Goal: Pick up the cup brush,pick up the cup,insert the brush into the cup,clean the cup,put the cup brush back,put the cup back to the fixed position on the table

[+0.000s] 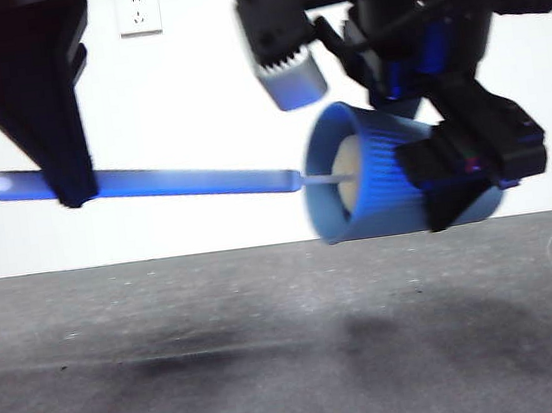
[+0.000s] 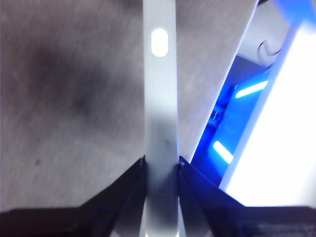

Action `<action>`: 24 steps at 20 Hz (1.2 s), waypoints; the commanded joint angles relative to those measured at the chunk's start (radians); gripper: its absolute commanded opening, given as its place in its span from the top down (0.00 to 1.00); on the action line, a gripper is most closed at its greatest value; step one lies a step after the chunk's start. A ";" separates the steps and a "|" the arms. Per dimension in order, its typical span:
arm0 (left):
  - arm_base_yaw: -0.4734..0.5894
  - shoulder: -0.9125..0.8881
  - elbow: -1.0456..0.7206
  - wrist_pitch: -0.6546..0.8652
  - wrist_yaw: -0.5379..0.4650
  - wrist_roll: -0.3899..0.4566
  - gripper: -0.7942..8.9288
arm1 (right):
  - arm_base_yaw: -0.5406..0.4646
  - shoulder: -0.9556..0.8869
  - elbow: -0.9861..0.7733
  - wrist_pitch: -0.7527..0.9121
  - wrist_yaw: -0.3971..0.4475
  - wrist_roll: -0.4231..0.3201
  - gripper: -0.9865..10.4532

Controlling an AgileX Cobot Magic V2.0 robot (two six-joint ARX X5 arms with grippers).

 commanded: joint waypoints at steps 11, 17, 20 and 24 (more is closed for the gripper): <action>0.088 0.006 -0.004 0.009 -0.032 -0.035 0.93 | -0.266 -0.204 -0.002 -0.012 0.000 0.279 0.93; 0.224 0.006 -0.004 0.189 -0.031 -0.298 0.93 | -0.294 -0.350 0.011 0.013 -0.067 0.446 0.93; 0.282 0.008 -0.005 0.316 -0.032 -0.495 0.93 | -0.294 -0.417 0.043 0.016 -0.177 0.649 0.93; 0.292 0.061 -0.005 0.402 -0.074 -0.616 0.93 | -0.294 -0.501 0.050 0.070 -0.369 0.837 0.93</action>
